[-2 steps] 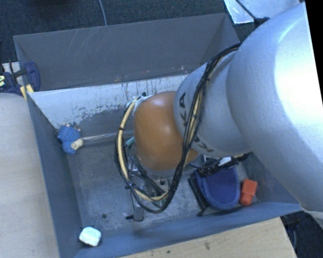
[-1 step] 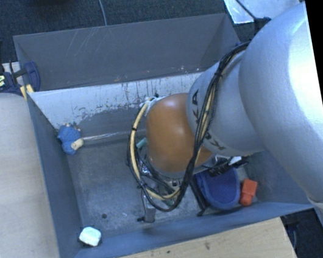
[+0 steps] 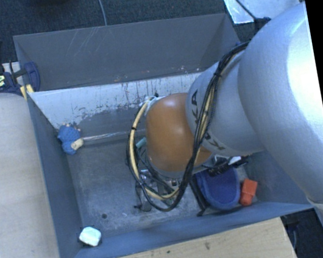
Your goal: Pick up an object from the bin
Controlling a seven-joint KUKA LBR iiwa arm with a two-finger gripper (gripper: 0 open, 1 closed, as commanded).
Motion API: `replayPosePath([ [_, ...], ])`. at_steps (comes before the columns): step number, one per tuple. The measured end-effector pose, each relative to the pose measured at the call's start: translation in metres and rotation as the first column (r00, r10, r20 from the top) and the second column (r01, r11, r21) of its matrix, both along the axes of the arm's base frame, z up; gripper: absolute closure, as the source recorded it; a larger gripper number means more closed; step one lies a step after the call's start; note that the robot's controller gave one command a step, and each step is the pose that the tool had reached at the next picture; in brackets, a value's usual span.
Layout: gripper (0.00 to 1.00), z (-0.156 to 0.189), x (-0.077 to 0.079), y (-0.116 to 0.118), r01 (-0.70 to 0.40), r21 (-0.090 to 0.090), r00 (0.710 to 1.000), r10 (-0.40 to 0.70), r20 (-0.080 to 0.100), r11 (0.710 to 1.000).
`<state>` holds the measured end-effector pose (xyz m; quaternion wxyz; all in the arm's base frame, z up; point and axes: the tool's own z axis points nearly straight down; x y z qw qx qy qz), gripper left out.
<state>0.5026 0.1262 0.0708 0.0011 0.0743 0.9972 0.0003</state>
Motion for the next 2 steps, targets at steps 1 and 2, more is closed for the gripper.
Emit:
replayPosePath([
  [1, 1.0, 0.046, 0.002, 0.0, 0.001, 0.001, 1.0, -0.001, 0.005, 1.0],
  [2, 1.0, 0.119, 0.005, 0.0, 0.002, 0.002, 1.0, -0.002, 0.007, 1.0],
])
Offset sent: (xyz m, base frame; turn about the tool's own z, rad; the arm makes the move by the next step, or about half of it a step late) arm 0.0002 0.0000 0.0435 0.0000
